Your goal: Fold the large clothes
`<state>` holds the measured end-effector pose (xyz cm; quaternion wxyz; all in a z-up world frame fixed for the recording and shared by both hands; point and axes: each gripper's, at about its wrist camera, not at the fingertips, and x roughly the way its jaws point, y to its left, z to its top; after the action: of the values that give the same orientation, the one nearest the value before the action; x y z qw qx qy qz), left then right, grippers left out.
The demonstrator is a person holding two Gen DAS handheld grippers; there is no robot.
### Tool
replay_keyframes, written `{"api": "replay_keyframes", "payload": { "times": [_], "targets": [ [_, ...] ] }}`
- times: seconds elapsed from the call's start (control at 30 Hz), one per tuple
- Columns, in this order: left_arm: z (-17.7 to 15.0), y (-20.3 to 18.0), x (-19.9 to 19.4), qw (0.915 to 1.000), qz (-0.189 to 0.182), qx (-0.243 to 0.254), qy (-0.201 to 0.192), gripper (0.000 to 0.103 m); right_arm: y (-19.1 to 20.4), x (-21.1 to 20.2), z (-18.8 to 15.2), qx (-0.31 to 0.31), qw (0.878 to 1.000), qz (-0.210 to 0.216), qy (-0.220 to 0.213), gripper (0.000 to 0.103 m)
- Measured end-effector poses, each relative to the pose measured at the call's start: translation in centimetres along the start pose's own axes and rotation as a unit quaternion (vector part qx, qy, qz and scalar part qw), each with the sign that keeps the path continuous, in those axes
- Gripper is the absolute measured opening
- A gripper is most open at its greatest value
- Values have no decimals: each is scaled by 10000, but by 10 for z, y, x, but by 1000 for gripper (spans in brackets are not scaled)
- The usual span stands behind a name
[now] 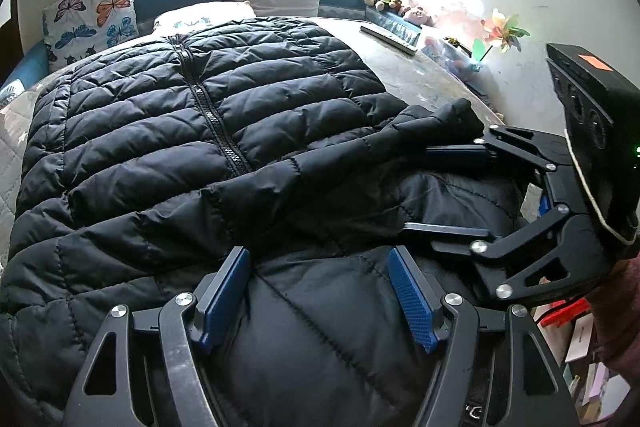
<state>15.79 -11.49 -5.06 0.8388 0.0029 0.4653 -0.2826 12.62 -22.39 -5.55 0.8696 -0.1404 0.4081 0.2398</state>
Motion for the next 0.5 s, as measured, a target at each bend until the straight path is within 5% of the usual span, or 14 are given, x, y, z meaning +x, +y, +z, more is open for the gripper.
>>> {"api": "replay_keyframes", "payload": {
  "times": [0.5],
  "targets": [
    [-3, -9, -22, 9998, 37, 183, -50, 74, -15, -13, -22, 184, 9998, 8, 8, 79]
  ]
}}
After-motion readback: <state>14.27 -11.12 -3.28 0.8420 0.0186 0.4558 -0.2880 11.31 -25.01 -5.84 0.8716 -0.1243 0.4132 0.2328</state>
